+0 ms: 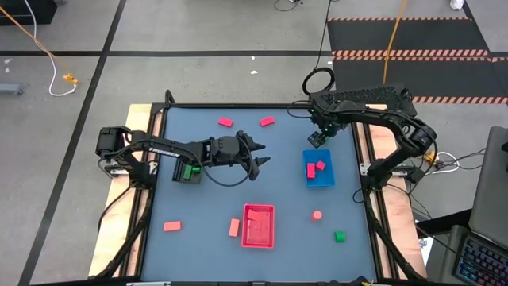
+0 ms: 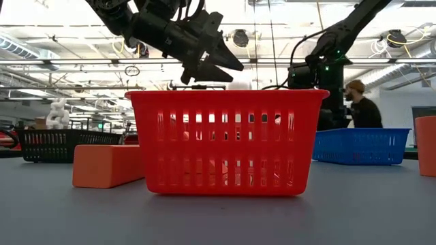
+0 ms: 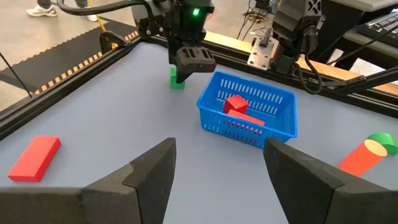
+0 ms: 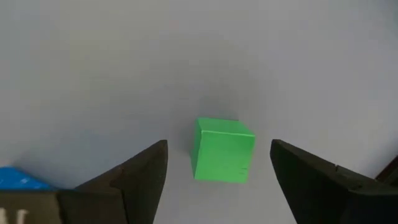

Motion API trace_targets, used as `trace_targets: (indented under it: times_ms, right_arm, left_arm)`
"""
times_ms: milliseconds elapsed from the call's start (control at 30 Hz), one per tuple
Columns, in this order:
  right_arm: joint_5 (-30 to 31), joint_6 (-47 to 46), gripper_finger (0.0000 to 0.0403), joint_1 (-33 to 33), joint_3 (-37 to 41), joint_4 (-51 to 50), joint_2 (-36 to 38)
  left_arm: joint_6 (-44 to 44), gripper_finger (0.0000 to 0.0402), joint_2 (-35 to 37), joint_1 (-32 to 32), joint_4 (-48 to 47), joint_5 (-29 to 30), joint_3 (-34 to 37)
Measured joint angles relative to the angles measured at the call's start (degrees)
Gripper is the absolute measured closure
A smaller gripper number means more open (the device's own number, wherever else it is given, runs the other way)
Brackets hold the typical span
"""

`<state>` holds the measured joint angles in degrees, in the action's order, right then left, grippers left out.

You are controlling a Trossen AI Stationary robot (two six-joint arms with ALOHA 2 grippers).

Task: Sort & place blocks by color
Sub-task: Put the green block into the black bin

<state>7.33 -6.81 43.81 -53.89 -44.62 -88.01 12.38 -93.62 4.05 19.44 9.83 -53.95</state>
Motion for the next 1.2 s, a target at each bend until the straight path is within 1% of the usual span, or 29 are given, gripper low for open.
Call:
trace_targets:
  times_ms: [167, 300, 433, 600, 667, 800, 1000, 1100, 1200]
  right_arm:
    - [0.0, -0.3, 0.016, 0.2, 0.1, -0.3, 0.0]
    - [0.0, 0.0, 0.0181, 0.4, 2.5, 2.0, 0.0]
    - [0.0, 0.7, 0.0193, 0.5, 5.3, 4.8, 0.0]
    - [0.1, 2.3, 0.0209, 0.5, 7.0, 8.3, 0.0]
    - [0.2, 3.4, 0.0226, 0.4, 7.0, 8.6, 0.0]
    - [2.0, 5.6, 0.028, 0.4, 7.0, 8.8, 0.1]
    - [1.9, 9.0, 0.028, 0.2, 7.0, 8.7, 1.5]
    - [1.8, 10.0, 0.028, -0.3, 7.0, 8.4, 4.2]
    - [1.7, 11.0, 0.028, -1.2, 7.0, 8.3, 8.4]
  left_arm:
    - [-0.3, 0.0158, 0.0, 0.0, 0.0, 0.0, 0.0]
    - [-0.3, 0.0158, 0.0, -0.2, 0.0, 0.0, 0.0]
    - [-0.3, 0.0158, 0.0, -0.2, 0.0, 0.0, 0.0]
    - [-0.4, 0.0158, 0.0, -0.2, 0.0, 0.0, 0.0]
    - [-0.4, 0.0158, 0.0, -0.3, 0.0, 0.0, 0.0]
    - [-1.3, 0.0158, 0.0, -0.3, -0.1, 0.0, 0.0]
    - [-1.8, 0.0158, 0.0, -0.2, -1.7, 0.0, 0.0]
    - [-1.8, 0.0158, 0.0, -0.2, -1.8, 0.0, 0.0]
    - [-2.8, 0.0158, 0.0, -0.2, -1.8, 0.1, 0.0]
